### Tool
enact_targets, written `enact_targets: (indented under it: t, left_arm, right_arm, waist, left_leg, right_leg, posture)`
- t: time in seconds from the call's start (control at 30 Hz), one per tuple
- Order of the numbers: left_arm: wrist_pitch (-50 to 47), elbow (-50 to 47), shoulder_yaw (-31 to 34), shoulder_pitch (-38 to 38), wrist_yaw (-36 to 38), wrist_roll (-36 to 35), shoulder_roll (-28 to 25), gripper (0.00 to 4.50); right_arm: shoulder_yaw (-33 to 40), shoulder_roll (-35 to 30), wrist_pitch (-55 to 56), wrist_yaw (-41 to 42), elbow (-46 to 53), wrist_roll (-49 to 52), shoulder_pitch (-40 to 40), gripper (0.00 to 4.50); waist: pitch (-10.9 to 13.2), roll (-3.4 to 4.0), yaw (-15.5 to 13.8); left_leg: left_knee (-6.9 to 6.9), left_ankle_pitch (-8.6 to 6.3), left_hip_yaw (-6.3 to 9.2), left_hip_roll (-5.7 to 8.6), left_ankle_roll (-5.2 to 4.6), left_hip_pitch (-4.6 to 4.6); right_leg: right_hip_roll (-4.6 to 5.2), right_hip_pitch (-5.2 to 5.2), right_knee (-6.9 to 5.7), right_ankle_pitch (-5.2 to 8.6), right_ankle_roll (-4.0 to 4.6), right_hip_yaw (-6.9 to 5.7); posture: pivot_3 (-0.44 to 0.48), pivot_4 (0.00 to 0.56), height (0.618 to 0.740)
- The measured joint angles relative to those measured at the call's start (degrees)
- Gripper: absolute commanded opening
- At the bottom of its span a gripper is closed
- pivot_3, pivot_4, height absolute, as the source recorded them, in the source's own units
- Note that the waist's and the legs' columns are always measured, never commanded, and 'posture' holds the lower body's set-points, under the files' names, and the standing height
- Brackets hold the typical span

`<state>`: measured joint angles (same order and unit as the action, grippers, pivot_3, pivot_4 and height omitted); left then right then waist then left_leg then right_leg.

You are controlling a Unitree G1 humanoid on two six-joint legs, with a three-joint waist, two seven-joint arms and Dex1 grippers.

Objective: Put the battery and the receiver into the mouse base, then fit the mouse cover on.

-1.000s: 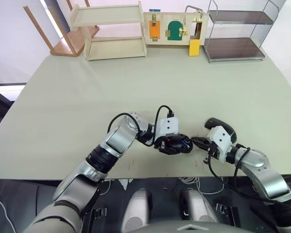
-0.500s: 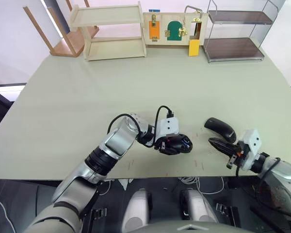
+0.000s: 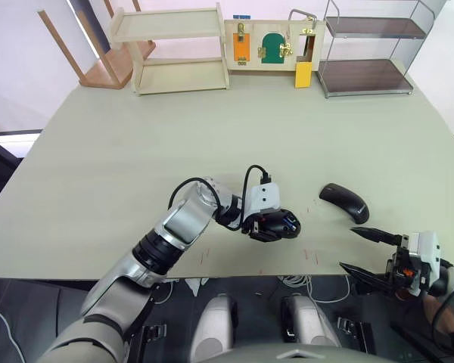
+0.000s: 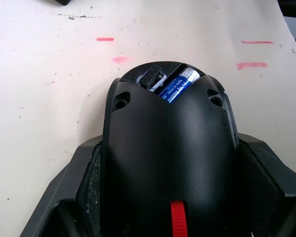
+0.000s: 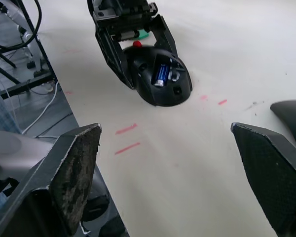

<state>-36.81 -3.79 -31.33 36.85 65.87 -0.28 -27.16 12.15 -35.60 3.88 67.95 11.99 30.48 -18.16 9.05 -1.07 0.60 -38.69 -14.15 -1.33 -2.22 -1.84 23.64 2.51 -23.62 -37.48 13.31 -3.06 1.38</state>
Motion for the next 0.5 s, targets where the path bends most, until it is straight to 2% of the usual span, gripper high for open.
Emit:
enact_targets:
  t: [0.07,0.17,0.5]
  left_arm:
    - [-0.14,-0.04,0.0,0.0,-0.14,-0.07,0.01,3.02]
    - [-0.46,-0.17,-0.11,-0.01,-0.02,-0.62,0.02,4.42]
    - [-1.21,-0.79,0.1,-0.6,-1.41,-1.77,0.0,4.42]
  right_arm:
    - [0.01,0.44,0.92,0.27,-0.02,0.26,0.18,4.45]
    - [-0.01,1.2,1.67,0.42,-0.31,0.49,0.32,4.5]
    - [-0.05,2.03,3.39,1.85,-1.78,1.07,0.37,4.5]
  waist:
    - [0.0,0.0,0.0]
    - [0.0,0.0,-0.06]
    - [0.0,0.01,-0.26]
  left_leg:
    - [0.0,0.0,0.0,0.0,0.0,0.0]
    - [0.0,0.0,0.0,0.0,0.0,0.0]
    - [-0.02,0.0,0.0,0.0,0.0,0.0]
  right_leg:
    - [0.0,0.0,0.0,0.0,0.0,0.0]
    - [0.0,0.0,0.0,0.0,0.0,0.0]
    - [0.01,0.0,-0.02,0.0,0.01,0.01]
  posture:
    - [0.0,0.15,0.74]
    - [0.0,0.15,0.74]
    - [0.0,0.15,0.74]
